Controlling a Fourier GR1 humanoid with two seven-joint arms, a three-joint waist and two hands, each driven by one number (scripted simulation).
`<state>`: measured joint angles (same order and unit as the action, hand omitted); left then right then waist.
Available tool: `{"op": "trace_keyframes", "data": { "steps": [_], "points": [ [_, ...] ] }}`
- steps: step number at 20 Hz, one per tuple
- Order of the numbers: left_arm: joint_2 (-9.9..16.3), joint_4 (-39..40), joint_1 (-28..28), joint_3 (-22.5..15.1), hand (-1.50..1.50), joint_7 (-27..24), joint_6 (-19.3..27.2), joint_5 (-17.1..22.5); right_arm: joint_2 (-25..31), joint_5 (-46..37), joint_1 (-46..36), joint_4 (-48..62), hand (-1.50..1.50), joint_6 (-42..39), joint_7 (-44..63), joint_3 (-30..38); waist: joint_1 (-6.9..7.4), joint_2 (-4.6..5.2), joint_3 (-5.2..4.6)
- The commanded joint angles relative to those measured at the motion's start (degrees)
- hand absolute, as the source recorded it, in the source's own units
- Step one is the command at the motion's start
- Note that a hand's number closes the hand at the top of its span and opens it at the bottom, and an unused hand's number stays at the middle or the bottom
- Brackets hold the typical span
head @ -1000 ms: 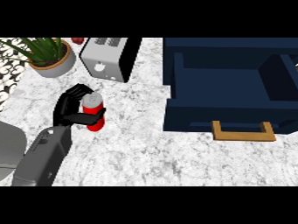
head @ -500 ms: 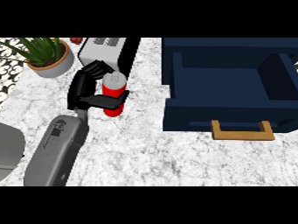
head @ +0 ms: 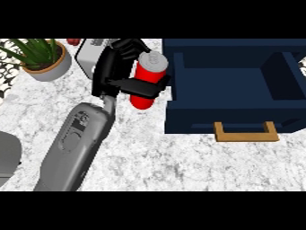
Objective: Pick up the can, place it into the drawer and close the drawer
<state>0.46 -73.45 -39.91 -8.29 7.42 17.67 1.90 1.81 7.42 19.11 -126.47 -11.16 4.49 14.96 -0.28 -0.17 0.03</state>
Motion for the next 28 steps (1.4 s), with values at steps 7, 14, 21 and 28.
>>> {"op": "trace_keyframes", "data": {
  "steps": [7, 14, 21, 28],
  "points": [
    [-0.45, 6.59, -20.95, -1.06, 1.50, 10.07, 6.96, 0.46, 0.29, 0.91, -0.97, -1.91, -1.50, 0.14, 1.77, 0.36, -0.83, 0.19, -0.01],
    [-0.46, 20.21, -32.02, -1.56, 1.50, 8.05, 10.32, 3.39, 2.69, 0.30, -7.50, 0.49, -1.50, 1.98, 5.64, 1.74, -1.10, 0.46, -0.01],
    [-0.46, 31.25, -37.41, -3.49, 1.50, 3.28, 12.00, 8.85, 1.08, 2.18, -0.55, -3.71, -1.50, -1.34, 4.33, 1.11, -2.41, 0.49, 0.01],
    [-0.46, 37.58, -43.00, -9.60, 1.50, 2.84, 15.66, 15.18, 1.51, 2.00, -2.13, 2.76, -1.50, -2.82, -0.10, 2.41, -2.96, 0.61, 0.08]
  ]
}}
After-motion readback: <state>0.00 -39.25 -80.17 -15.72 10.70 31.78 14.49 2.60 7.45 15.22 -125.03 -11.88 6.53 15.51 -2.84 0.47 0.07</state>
